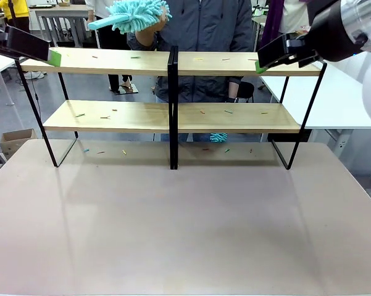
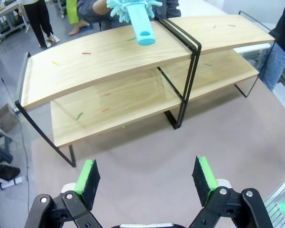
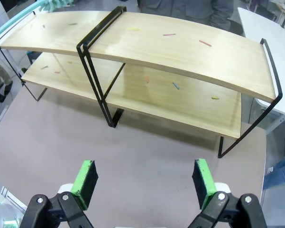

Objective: Clean the shelves.
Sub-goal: Pick up the Duster when the human hands it over, then clean a randomly selected level of the Shelf with the Duster.

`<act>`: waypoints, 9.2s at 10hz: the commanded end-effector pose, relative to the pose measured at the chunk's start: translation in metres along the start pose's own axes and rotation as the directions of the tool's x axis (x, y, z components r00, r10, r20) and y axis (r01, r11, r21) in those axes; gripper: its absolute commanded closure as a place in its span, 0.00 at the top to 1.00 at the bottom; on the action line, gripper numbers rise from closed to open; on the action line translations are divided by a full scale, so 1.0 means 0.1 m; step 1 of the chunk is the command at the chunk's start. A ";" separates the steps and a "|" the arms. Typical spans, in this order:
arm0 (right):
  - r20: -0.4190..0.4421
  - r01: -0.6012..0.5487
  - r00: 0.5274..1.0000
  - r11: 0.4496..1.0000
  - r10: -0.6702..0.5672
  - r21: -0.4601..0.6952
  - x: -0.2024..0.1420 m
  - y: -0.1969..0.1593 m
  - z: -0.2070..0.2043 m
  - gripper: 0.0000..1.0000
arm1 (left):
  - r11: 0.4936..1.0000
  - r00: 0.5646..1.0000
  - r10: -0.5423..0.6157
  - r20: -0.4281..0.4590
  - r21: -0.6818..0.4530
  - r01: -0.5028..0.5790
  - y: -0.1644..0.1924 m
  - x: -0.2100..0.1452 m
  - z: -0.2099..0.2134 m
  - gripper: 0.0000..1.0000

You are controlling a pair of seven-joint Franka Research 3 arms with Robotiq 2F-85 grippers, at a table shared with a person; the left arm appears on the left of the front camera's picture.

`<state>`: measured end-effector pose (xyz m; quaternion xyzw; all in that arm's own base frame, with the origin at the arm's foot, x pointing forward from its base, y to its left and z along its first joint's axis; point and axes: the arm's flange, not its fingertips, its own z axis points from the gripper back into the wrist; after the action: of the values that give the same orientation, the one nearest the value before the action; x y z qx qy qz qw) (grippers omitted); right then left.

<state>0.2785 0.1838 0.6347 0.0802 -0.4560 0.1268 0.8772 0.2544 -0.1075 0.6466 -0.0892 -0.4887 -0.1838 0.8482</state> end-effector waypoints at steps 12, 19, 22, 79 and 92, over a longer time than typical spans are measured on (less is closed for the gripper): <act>0.000 0.000 1.000 1.000 0.000 0.000 0.00 0.00 0.00 1.00 | 0.141 0.849 0.113 -0.516 -0.838 -0.527 1.35 0.69 -0.91 1.00; 0.000 0.000 1.000 1.000 0.000 0.000 0.00 0.00 0.00 1.00 | 0.289 0.719 0.442 -0.536 -0.674 -0.680 1.81 0.98 -1.87 1.00; 0.000 0.000 1.000 1.000 0.000 0.000 0.00 0.00 0.00 1.00 | 0.229 0.598 0.508 -0.620 -0.571 -0.788 1.88 1.04 -2.52 1.00; 0.000 0.000 1.000 1.000 0.000 0.000 0.00 0.00 0.00 1.00 | 0.663 0.635 0.011 -0.773 -0.469 -0.583 0.06 -1.60 0.03 0.13; 0.000 0.000 1.000 1.000 0.000 0.000 0.00 0.00 0.00 1.00 | 0.646 0.623 0.053 -0.781 -0.449 -0.618 0.79 -1.99 0.41 0.13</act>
<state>0.2780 0.1832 0.6343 0.0783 -0.4570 0.1268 0.8769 0.1524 0.0382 0.5073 -0.4126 0.0095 -0.1855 0.8918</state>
